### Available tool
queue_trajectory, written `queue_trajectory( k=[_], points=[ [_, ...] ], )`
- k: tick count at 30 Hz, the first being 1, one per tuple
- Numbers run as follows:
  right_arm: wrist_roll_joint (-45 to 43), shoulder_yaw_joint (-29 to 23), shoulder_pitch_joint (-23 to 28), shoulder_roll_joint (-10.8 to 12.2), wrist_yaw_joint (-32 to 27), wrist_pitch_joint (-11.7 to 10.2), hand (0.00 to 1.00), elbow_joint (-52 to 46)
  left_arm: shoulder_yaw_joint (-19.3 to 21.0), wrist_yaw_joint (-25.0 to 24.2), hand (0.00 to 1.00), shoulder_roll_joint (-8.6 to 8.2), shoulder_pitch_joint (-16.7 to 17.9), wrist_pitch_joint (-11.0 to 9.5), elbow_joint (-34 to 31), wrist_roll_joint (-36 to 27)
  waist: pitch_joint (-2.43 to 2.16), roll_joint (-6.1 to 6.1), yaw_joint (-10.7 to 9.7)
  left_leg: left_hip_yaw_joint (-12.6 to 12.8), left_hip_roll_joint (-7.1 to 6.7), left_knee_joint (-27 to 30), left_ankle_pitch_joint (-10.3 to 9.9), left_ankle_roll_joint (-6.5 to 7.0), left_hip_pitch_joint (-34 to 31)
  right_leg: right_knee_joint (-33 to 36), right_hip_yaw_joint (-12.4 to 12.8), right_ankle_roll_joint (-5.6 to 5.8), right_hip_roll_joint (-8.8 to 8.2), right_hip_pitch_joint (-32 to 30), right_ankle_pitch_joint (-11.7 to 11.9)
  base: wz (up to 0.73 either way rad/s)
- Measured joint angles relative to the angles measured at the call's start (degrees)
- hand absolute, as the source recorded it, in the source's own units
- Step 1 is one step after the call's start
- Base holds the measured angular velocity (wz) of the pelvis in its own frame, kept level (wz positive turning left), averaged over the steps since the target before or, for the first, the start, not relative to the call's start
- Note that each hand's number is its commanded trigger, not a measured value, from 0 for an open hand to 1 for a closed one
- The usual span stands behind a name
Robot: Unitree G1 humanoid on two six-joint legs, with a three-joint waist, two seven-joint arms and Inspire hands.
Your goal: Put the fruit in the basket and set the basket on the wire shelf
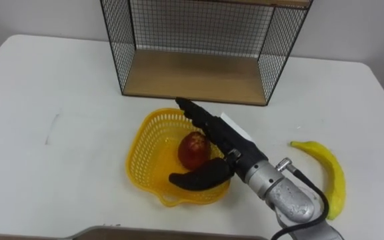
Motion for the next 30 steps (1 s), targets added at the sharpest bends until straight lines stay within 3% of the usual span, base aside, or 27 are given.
queue_trajectory(
  k=[8,14,22,30],
  points=[
    [5.4,-0.5,0.0,0.0,0.0,0.0,0.0,-0.5,0.3,0.7,0.0,-0.01,0.7,0.1,0.4,-0.1,-0.27,0.36,0.0,0.1,0.01,-0.1,0.0,0.0,0.3,0.0,-0.1,0.0,-0.03,0.1,0.0,0.0],
    [11.3,-5.6,-0.1,0.5,-1.8,-0.2,0.0,-2.4,1.3,0.4,0.0,0.13,1.3,-0.1,0.3,-0.1,-0.71,-0.23,-0.3,0.3,0.04,0.1,0.0,0.01,0.9,0.0,0.0,0.0,-0.05,0.8,0.0,0.0],
    [19.7,-7.7,-0.5,1.6,-5.5,-1.3,0.0,-6.0,1.2,0.4,0.0,0.08,1.3,-1.1,0.7,-0.1,-0.59,-0.11,-1.8,0.4,0.06,0.2,0.0,-0.05,1.3,0.1,0.1,-0.07,0.0,1.2,0.0,-0.01],
    [20.2,-10.3,-1.4,1.6,-6.7,-2.2,0.0,-9.5,1.2,0.5,0.0,-0.03,1.0,-1.8,1.7,0.0,-0.43,0.21,-1.8,0.5,0.07,0.2,0.1,-0.05,0.5,0.2,0.2,-0.12,0.0,0.2,0.1,0.0]
  ],
)
